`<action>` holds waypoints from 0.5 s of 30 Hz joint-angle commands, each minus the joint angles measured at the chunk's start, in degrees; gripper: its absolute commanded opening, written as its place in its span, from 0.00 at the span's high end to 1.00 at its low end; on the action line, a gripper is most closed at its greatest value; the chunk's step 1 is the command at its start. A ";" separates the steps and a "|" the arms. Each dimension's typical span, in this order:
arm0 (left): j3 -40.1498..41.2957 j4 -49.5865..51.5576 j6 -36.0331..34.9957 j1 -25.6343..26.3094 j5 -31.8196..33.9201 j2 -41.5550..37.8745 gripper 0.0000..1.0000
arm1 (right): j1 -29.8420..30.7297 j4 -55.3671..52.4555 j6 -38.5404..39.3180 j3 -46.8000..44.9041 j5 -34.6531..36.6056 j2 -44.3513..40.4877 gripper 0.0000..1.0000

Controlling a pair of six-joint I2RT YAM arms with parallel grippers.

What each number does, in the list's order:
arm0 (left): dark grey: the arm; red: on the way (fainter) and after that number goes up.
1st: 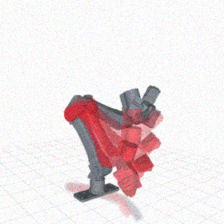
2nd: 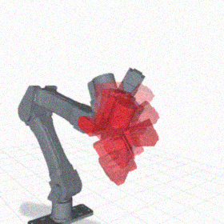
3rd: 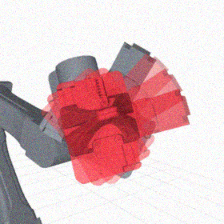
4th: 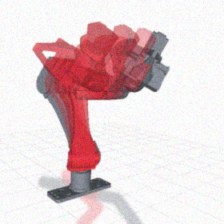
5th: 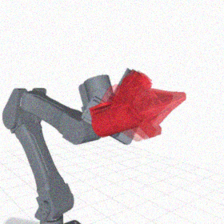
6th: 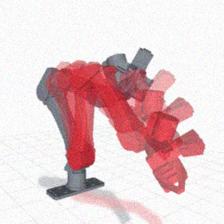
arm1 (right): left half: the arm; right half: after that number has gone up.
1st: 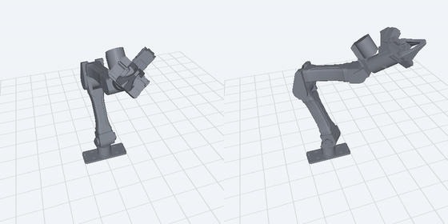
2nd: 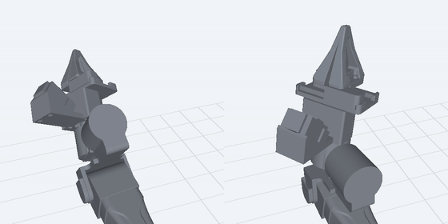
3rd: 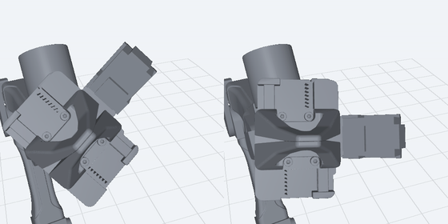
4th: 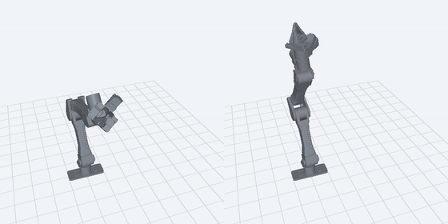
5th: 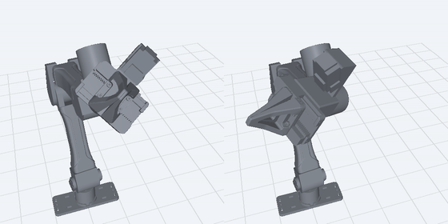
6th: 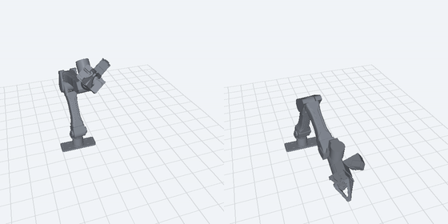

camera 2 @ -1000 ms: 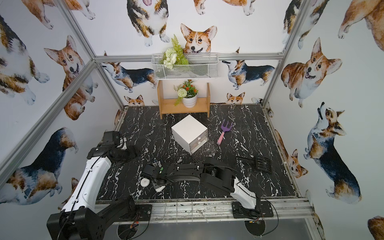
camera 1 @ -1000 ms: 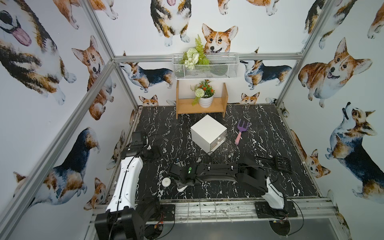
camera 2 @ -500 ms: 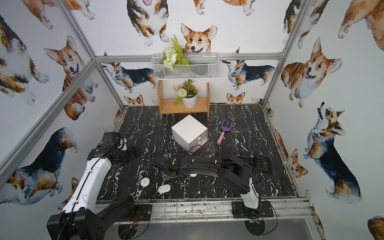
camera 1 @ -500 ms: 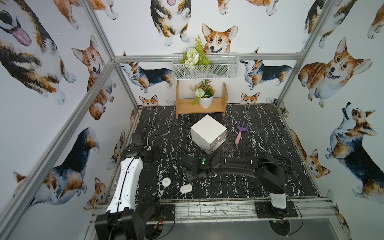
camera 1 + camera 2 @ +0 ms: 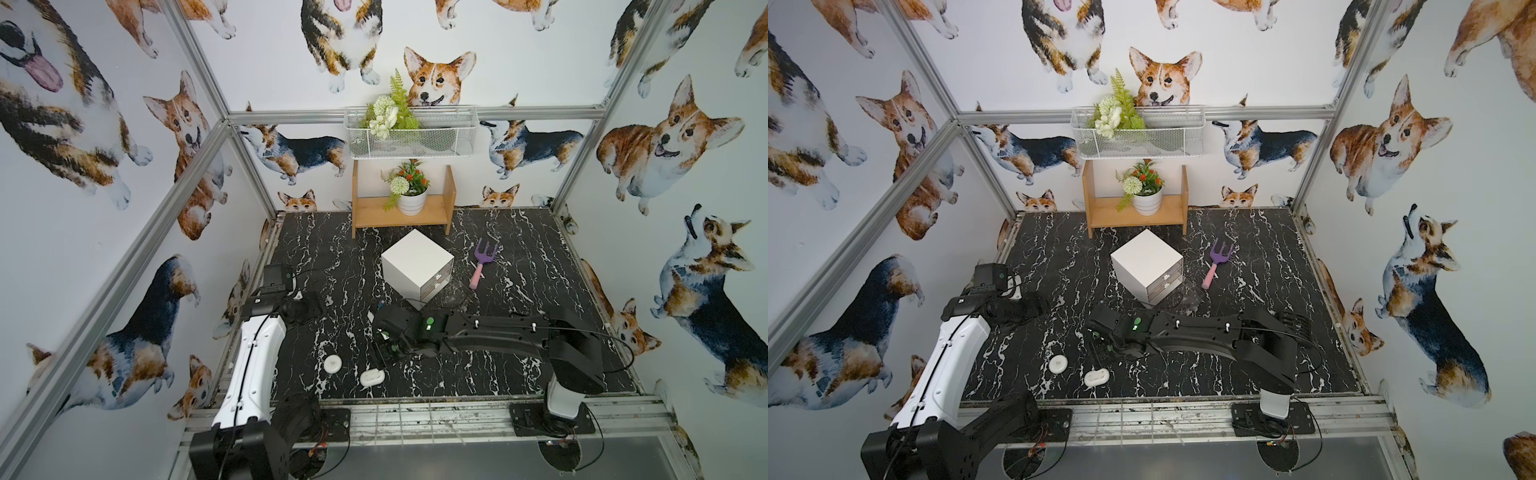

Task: Put the bluetooth earphones in the drawer according to color
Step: Pick up the Bluetooth earphone from the center of the board.

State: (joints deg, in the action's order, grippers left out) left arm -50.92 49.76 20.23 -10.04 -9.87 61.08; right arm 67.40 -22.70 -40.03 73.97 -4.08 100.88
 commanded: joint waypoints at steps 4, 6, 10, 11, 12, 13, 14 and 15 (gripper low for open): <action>0.08 0.05 0.40 -0.06 -0.75 -0.43 0.19 | -1.10 3.94 0.39 -2.19 -0.02 -3.65 0.31; 0.29 -0.01 0.43 -0.06 -0.68 -0.52 0.19 | -1.37 3.77 0.82 -2.51 0.32 -3.64 0.31; 0.63 -0.11 0.34 -0.06 -0.73 -0.47 0.19 | -1.23 1.60 3.40 -1.35 0.34 -1.18 0.33; 0.64 -0.17 0.34 -0.06 -0.73 -0.46 0.19 | -1.02 0.86 4.58 -0.79 0.05 -0.44 0.33; 0.73 -0.15 0.25 -0.06 -0.73 -0.41 0.19 | -0.53 0.05 5.91 -0.02 0.11 0.30 0.33; 0.73 -0.18 0.25 -0.06 -0.76 -0.35 0.19 | 0.16 -0.95 7.46 0.81 0.65 1.10 0.33; 0.76 -0.16 0.17 -0.06 -0.78 -0.30 0.19 | 0.84 -1.92 8.82 1.64 1.26 1.76 0.33; 0.83 -0.15 0.16 -0.06 -0.71 -0.23 0.19 | 1.58 -3.13 10.14 2.66 2.13 2.50 0.33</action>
State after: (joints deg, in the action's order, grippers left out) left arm -50.19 49.67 20.36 -10.04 -10.50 60.75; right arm 67.66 -22.55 -35.22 74.59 -3.55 102.15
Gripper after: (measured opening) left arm 0.812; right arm 0.668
